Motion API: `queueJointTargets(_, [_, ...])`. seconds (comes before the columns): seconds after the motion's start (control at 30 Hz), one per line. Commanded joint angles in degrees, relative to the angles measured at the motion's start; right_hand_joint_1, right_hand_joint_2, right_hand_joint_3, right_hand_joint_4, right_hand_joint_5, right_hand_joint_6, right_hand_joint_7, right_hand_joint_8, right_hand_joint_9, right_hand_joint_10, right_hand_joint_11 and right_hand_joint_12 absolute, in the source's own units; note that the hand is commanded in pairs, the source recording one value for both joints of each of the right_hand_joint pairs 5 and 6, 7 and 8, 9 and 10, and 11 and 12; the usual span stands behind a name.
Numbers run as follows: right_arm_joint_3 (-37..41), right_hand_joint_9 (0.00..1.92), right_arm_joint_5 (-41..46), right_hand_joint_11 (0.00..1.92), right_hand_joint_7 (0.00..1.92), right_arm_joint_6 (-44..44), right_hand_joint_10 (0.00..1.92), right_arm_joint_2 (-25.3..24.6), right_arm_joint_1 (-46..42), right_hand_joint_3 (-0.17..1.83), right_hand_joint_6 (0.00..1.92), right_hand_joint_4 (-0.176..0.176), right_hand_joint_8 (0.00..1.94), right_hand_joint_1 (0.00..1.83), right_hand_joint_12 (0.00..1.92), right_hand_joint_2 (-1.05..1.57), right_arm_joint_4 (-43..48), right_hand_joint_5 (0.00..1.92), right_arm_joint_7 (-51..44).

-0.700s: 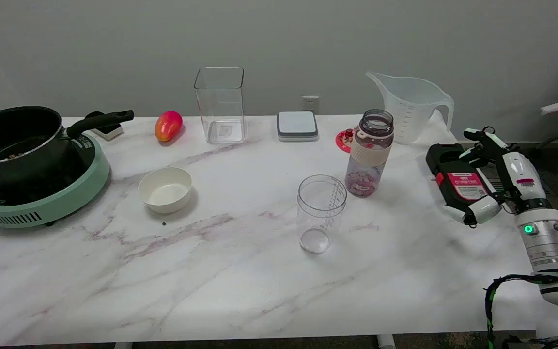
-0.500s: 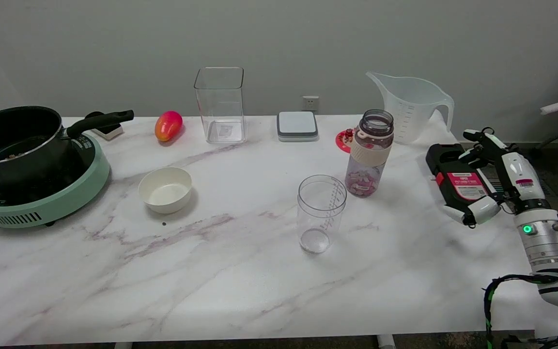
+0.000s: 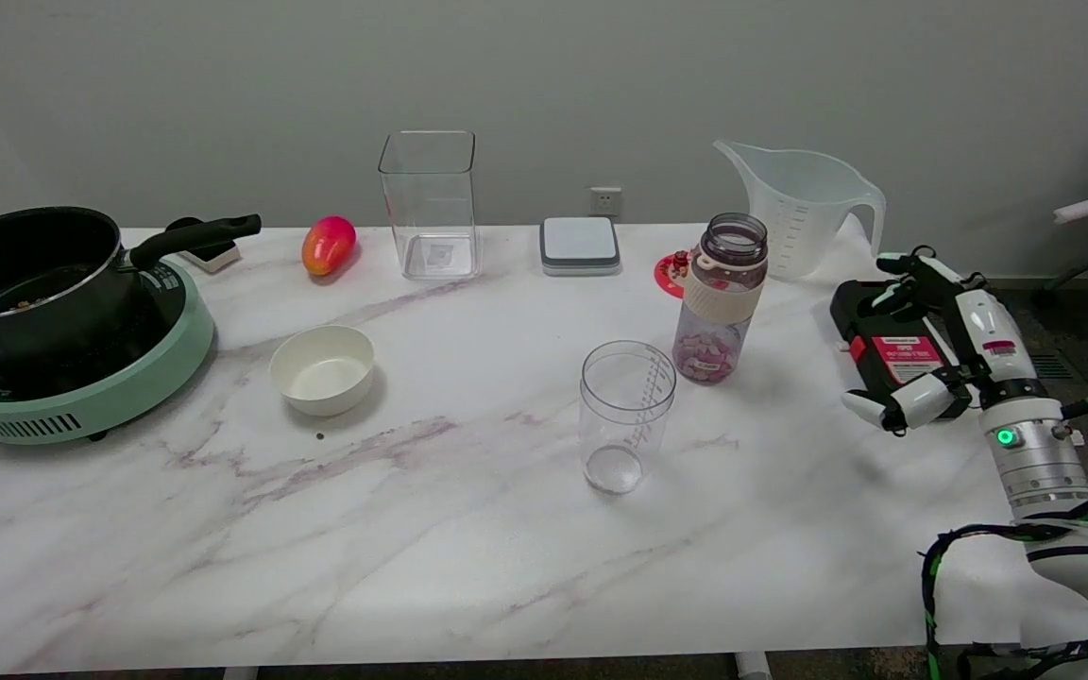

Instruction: Pick up the black bottle.

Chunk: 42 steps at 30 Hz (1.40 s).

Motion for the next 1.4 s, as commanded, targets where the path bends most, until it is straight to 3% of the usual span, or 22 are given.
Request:
queueJointTargets(0.03, [1.23,0.6,4.03,0.71,0.77,-2.92,0.6,-0.5,-0.12,1.29,0.37,0.0,0.77,1.29,0.71,-0.46,10.46,0.37,5.54])
queueJointTargets(0.17, [-0.62,0.6,8.29,0.72,0.59,-4.16,0.6,-0.77,-0.05,1.38,0.41,0.0,0.59,1.29,0.72,-0.56,10.93,0.41,8.07])
queueJointTargets(0.43, [-2.68,0.62,15.08,0.74,0.55,-11.03,0.62,-0.93,1.07,1.26,0.43,0.0,0.55,1.26,0.74,-0.45,13.66,0.43,9.69])
queueJointTargets(0.63, [-5.08,0.61,15.71,0.74,0.54,-16.02,0.61,-0.93,6.12,1.3,0.53,0.0,0.54,1.26,0.74,-0.45,12.54,0.53,20.79])
queueJointTargets(0.83, [-8.87,0.6,14.75,0.72,0.53,-17.13,0.6,-1.01,10.82,1.32,0.51,0.0,0.53,1.25,0.72,-0.46,7.8,0.51,30.79])
queueJointTargets(1.4, [-10.05,0.51,14.61,0.63,0.45,-20.12,0.51,-4.16,14.89,1.33,0.41,0.0,0.45,1.23,0.63,-0.59,5.76,0.41,31.28])
